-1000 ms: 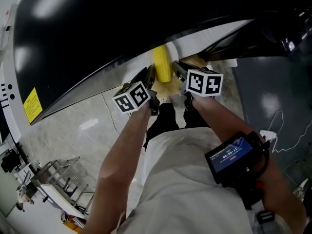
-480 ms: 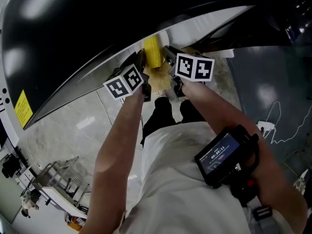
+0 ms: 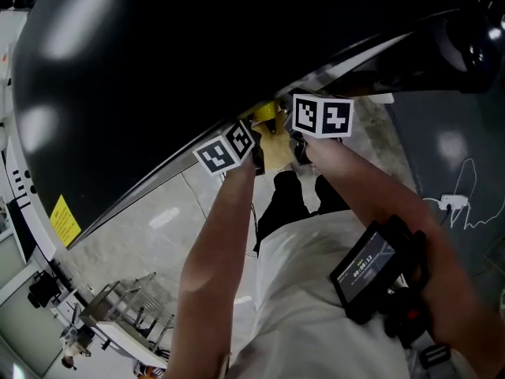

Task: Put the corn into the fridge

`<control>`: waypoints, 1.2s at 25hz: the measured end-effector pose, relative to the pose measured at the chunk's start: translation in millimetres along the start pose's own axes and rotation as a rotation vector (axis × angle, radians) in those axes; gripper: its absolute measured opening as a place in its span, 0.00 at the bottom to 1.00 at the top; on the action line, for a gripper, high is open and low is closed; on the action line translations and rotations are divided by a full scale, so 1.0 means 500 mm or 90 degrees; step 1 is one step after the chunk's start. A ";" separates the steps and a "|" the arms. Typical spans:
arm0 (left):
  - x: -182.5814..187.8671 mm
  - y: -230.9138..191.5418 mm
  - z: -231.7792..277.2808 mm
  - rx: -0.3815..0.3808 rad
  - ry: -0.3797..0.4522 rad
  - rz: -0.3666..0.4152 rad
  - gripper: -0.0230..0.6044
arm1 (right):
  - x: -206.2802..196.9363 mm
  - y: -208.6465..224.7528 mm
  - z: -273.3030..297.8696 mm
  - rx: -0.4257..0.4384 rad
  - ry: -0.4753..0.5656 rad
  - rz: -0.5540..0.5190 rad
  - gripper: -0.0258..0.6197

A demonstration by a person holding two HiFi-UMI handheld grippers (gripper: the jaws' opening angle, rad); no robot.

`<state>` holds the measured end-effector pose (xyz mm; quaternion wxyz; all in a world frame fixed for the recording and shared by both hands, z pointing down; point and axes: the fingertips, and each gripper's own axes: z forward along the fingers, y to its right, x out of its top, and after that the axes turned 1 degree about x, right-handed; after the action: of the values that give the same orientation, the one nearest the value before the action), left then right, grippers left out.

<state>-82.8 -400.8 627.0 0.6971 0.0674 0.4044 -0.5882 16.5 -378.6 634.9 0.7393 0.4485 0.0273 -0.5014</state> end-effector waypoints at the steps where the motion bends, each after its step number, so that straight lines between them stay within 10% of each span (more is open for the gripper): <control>1: -0.003 -0.002 0.005 0.002 -0.006 0.005 0.14 | 0.001 0.001 0.004 -0.006 -0.003 -0.003 0.13; 8: -0.082 0.006 0.076 -0.078 -0.050 -0.013 0.14 | -0.002 0.006 0.025 -0.037 -0.042 -0.029 0.13; 24: -0.055 -0.029 0.063 -0.019 -0.036 0.005 0.16 | 0.092 -0.025 0.058 -0.023 0.040 -0.200 0.13; 30: -0.067 -0.043 0.075 -0.013 -0.044 0.006 0.18 | 0.028 -0.014 0.052 -0.038 -0.037 -0.129 0.13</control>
<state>-83.0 -403.1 681.6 0.7138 0.0417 0.3861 -0.5828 7.7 -407.4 639.2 0.6984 0.4067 0.0656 -0.5852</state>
